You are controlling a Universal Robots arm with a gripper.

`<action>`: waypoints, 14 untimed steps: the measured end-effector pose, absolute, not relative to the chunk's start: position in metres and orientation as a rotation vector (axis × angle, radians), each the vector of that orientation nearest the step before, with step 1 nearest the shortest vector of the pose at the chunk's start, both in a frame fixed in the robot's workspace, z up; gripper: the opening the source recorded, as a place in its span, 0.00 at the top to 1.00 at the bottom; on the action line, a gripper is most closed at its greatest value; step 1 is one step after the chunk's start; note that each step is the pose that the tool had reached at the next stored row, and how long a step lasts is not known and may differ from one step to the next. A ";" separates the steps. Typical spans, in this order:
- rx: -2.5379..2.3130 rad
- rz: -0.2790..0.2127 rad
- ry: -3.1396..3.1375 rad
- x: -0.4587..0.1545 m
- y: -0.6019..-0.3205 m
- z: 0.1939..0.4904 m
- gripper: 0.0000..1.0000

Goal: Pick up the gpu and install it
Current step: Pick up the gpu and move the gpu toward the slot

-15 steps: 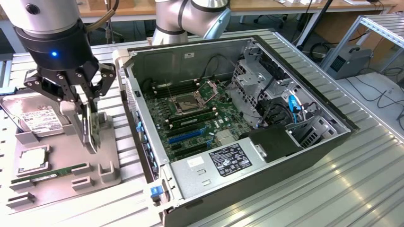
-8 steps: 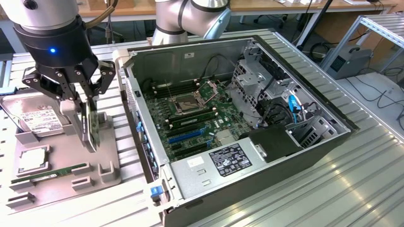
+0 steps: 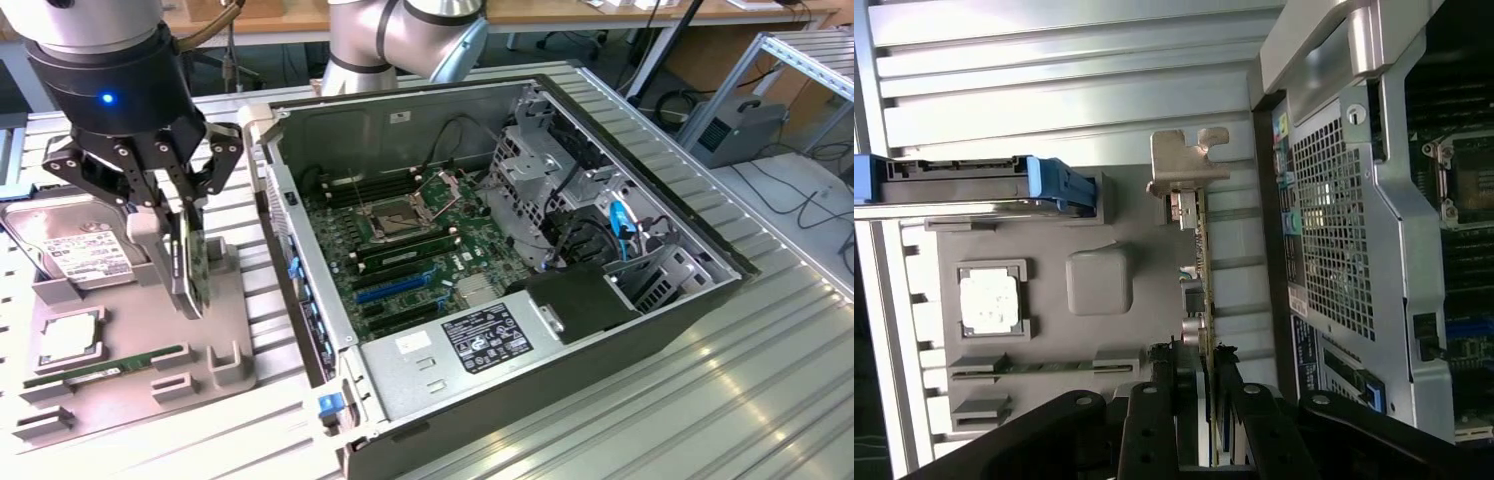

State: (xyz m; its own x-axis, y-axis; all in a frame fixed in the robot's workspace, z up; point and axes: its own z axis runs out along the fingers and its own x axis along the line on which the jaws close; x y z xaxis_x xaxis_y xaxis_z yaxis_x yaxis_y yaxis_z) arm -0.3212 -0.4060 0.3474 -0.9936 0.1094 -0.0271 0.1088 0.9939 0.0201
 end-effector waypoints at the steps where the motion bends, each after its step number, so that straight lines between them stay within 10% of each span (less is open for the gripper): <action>1: 0.170 0.029 3.109 -0.321 -0.406 0.348 0.73; 14: 0.170 0.029 3.109 -0.321 -0.406 0.358 0.73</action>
